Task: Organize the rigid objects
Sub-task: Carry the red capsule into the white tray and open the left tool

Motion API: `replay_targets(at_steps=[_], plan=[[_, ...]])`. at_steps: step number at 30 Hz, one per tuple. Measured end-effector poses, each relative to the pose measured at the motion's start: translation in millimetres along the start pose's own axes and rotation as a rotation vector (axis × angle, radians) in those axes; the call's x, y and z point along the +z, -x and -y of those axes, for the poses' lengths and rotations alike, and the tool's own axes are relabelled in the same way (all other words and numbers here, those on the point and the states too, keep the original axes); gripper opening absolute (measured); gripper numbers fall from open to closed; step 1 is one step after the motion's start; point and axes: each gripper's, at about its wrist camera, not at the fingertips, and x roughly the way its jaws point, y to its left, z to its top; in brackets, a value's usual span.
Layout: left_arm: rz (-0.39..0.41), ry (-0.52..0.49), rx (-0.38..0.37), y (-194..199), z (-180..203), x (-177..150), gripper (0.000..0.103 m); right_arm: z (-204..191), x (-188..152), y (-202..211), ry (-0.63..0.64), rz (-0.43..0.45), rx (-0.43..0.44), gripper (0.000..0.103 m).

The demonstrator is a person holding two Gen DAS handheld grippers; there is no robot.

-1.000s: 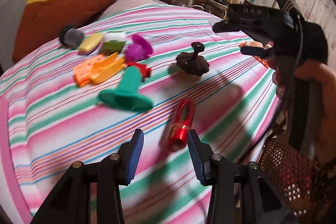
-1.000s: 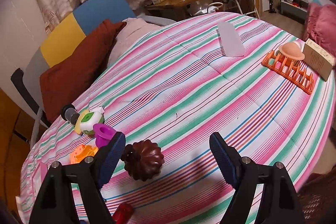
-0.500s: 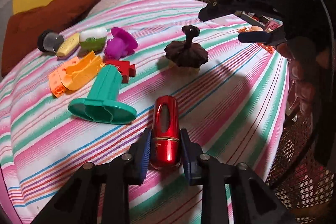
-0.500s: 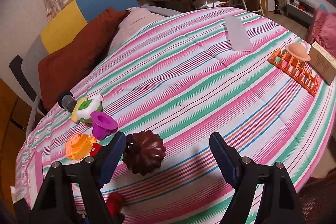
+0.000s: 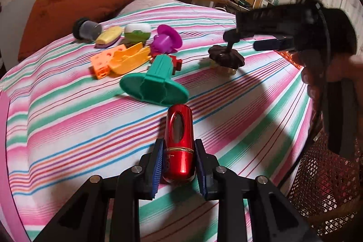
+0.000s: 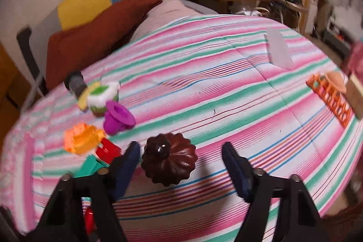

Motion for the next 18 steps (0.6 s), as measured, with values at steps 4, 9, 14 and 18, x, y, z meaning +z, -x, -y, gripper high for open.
replay_targets(at_steps=[4, 9, 14, 18], plan=[[0.008, 0.008, 0.002, 3, -4, -1, 0.026, -3, -1, -12, -0.002, -0.029, 0.014, 0.048], [0.006, 0.06, -0.023, 4, -9, -2, 0.027, -8, 0, -12, 0.014, -0.004, 0.007, 0.025], [0.0, 0.113, -0.058, 4, -15, 1, 0.03, -16, -1, -9, 0.043, -0.007, 0.011, 0.023], [-0.009, 0.096, -0.056, -2, -12, 5, 0.03, -17, -2, -8, 0.035, -0.015, 0.041, 0.023]])
